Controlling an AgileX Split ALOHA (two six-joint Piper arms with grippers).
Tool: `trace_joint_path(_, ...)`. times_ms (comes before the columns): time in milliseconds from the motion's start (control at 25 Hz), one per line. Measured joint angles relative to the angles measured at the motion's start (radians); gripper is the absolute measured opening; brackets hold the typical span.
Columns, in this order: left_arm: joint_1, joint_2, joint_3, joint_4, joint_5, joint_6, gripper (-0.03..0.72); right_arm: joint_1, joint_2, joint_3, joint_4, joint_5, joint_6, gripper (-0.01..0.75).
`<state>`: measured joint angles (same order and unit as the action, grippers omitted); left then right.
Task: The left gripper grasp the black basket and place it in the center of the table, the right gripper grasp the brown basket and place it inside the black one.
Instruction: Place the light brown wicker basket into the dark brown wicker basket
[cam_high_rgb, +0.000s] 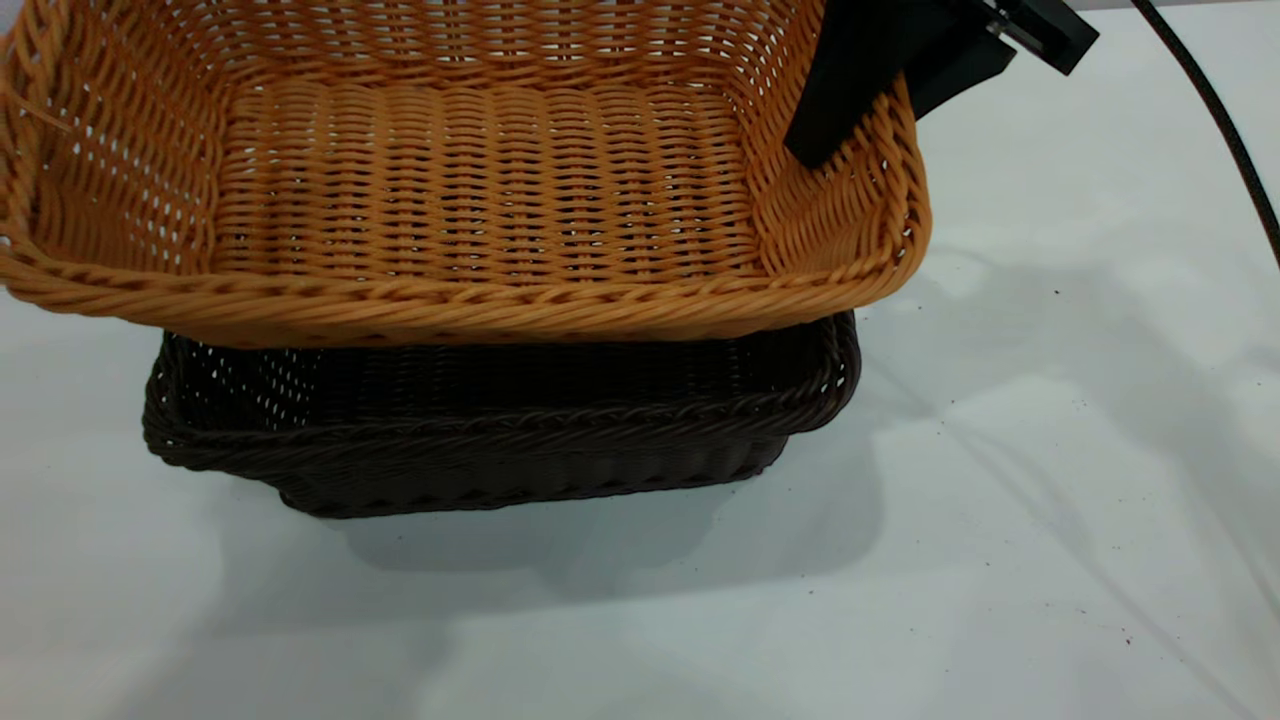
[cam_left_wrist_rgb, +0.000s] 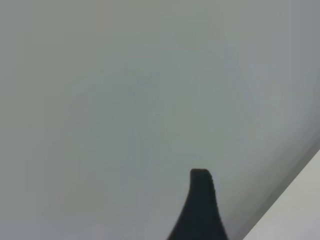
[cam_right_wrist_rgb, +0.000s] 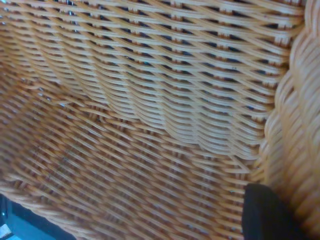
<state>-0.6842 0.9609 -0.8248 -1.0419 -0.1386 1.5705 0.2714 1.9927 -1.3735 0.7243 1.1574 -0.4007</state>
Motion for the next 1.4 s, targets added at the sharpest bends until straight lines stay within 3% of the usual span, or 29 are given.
trace_joint_path(440,0.000,0.001,0.000,0.000,0.000,0.000,0.512,0.000,0.045,-0.004,0.008,0.005,0.001,0.098)
trace_joint_path(880,0.000,0.001,0.000,0.000,0.000,0.000,0.512,0.000,0.142,-0.101,0.009,0.065,0.025,0.098)
trace_joint_path(1400,0.000,0.001,0.000,0.000,0.000,0.000,0.512,0.000,0.181,-0.100,-0.001,0.014,0.050,0.098)
